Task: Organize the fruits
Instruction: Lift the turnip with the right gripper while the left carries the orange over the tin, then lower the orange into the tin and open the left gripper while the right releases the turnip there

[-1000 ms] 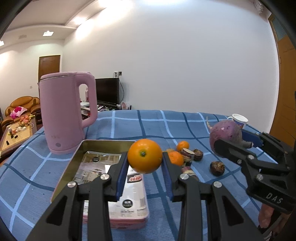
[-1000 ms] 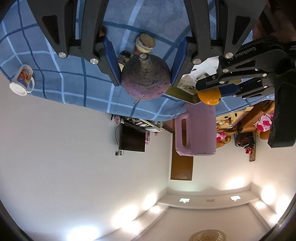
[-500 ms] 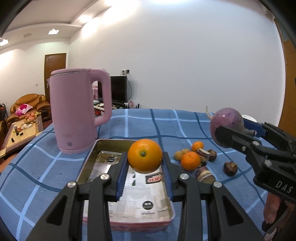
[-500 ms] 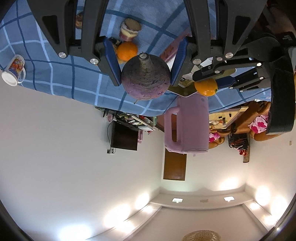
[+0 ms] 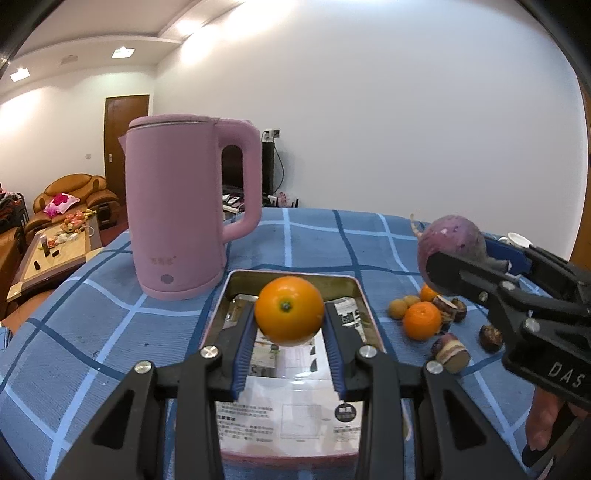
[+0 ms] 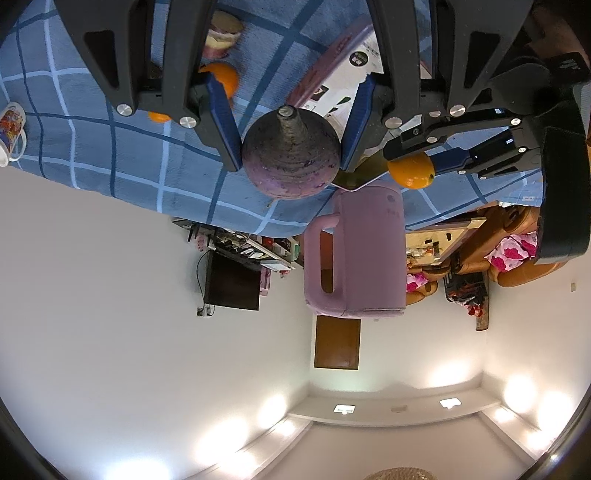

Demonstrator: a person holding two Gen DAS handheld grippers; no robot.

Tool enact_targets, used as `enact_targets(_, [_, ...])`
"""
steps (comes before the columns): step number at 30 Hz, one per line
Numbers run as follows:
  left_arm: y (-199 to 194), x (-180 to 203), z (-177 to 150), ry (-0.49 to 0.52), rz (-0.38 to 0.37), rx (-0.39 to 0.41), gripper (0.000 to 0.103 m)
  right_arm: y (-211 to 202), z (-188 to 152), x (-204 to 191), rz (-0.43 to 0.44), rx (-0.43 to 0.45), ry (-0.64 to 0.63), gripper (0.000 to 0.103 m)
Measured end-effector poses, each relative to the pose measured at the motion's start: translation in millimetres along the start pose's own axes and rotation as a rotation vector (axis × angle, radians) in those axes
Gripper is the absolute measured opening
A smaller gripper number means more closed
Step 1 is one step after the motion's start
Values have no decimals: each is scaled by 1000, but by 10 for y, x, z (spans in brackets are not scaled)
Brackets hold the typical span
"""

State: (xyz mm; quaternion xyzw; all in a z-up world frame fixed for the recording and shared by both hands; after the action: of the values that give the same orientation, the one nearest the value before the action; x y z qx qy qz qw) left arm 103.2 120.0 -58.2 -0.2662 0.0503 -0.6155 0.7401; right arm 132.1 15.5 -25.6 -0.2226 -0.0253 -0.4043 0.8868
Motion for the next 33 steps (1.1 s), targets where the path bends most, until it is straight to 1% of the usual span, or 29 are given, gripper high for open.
enact_targets(15, [207,-193,32,-22,27,-38,37,327,-2,-141,29,-45,0,56])
enact_targets(26, [285,-244,29,-26,34,-66,37,533,-46,-189,50,-87,7,56])
enact_targets(33, [385,-294,-4,-29,45,-98,37,664,-81,-230,62,-115,7,56])
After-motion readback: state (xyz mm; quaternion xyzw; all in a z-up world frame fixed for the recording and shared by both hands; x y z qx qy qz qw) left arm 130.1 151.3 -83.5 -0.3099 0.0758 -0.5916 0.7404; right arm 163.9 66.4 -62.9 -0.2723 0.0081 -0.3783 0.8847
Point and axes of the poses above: each gripper's, at about its wrist camera, not at the fingertips, and y roughly the way its jaws point, x to its right, z to its top, the point moved 8 cm from there along y, roughly the way its jaws point, and after that the axes turned 11 degrees about -y, right-handed, at the moved point
